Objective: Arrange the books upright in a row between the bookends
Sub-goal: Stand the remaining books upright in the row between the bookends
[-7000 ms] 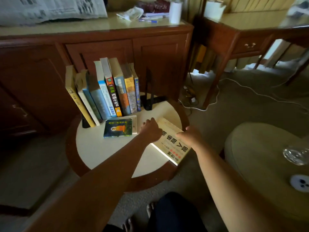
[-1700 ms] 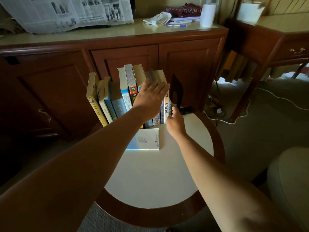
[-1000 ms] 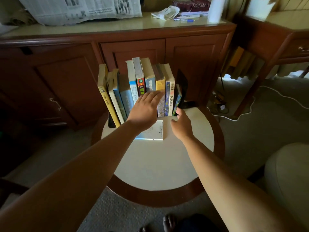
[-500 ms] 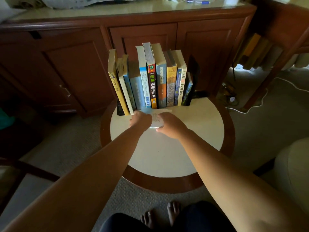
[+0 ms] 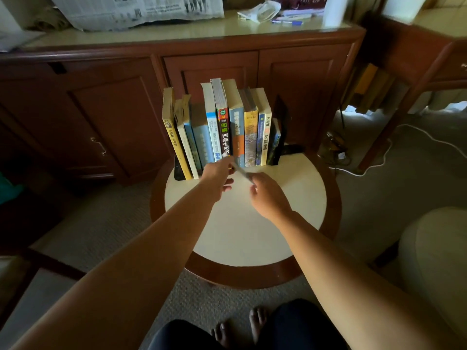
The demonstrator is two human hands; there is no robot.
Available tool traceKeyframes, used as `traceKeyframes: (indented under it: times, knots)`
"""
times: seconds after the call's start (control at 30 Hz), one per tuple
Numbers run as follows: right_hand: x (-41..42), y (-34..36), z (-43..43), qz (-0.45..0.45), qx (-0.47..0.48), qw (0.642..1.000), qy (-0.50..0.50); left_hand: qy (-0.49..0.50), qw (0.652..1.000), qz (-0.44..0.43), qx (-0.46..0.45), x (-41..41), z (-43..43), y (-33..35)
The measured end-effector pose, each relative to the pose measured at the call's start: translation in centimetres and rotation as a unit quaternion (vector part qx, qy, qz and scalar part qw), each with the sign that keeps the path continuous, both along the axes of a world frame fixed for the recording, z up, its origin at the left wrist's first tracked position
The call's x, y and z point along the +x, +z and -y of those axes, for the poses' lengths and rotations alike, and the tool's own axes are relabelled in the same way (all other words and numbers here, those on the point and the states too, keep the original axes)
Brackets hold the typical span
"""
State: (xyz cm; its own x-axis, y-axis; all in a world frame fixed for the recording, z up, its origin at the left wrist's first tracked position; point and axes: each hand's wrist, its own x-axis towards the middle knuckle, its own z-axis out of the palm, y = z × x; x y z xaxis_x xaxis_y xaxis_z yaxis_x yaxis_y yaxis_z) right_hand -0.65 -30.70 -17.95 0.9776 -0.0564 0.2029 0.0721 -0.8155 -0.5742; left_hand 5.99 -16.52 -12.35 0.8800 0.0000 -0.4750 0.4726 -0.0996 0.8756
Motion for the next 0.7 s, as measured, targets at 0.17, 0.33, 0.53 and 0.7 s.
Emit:
traceKeyframes:
  times: [0.17, 0.33, 0.53, 0.7]
  knots:
    - [-1.4, 2.0, 2.6, -0.034, 0.137, 0.984, -0.108, -0.097, 0.981, 0.152, 0.071, -0.3, 1.3, 2.4]
    - [-2.3, 3.3, 4.9, -0.023, 0.168, 0.975, -0.143, -0.184, 0.969, 0.163, 0.036, -0.4, 3.2, 1.7]
    - [-2.3, 4.5, 8.1, -0.019, 0.159, 0.970, -0.181, -0.231, 0.935, 0.243, 0.117, 1.6, 8.0, 2.4]
    - [-2.0, 4.2, 10.5, 0.014, 0.172, 0.962, -0.210, -0.303, 0.667, 0.525, 0.433, 3.6, 10.1, 3.9]
